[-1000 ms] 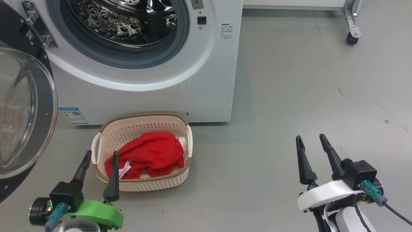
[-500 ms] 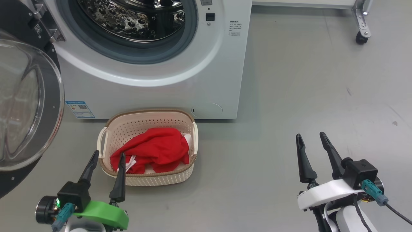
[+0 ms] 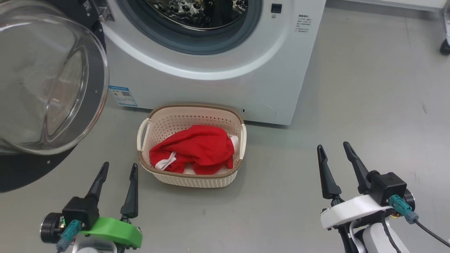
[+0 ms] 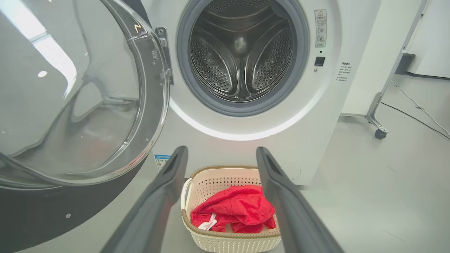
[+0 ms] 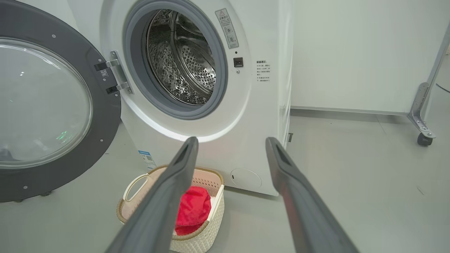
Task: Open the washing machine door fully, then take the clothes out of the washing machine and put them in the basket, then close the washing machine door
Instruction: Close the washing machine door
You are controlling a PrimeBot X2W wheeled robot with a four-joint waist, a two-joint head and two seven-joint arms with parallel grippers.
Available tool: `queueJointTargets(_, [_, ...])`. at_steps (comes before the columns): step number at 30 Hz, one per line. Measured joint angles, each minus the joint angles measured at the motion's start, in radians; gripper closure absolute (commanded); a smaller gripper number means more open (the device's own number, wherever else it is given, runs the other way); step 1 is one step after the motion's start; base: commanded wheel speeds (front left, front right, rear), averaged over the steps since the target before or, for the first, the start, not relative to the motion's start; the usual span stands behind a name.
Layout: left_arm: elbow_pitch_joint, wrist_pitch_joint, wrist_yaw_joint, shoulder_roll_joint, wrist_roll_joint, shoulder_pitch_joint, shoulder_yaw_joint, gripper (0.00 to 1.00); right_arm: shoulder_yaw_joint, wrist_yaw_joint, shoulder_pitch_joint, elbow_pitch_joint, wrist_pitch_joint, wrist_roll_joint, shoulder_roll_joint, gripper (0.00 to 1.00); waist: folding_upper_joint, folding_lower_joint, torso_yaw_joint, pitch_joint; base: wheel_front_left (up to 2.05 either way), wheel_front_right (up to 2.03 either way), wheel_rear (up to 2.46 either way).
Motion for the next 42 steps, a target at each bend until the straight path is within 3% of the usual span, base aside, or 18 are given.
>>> queueJointTargets(25, [-0.004, 0.000, 0.032, 0.000, -0.009, -0.003, 0.013, 0.00, 0.021, 0.008, -0.024, 0.012, 0.000, 0.002, -0.005, 0.00, 0.0000, 0.0000, 0.311, -0.020, 0.00, 0.00, 0.00])
queueJointTargets(42, [-0.023, 0.000, 0.040, 0.000, 0.020, 0.007, 0.044, 0.00, 0.059, 0.008, -0.019, 0.023, 0.000, 0.016, -0.002, 0.00, 0.0000, 0.0000, 0.349, -0.078, 0.00, 0.00, 0.00])
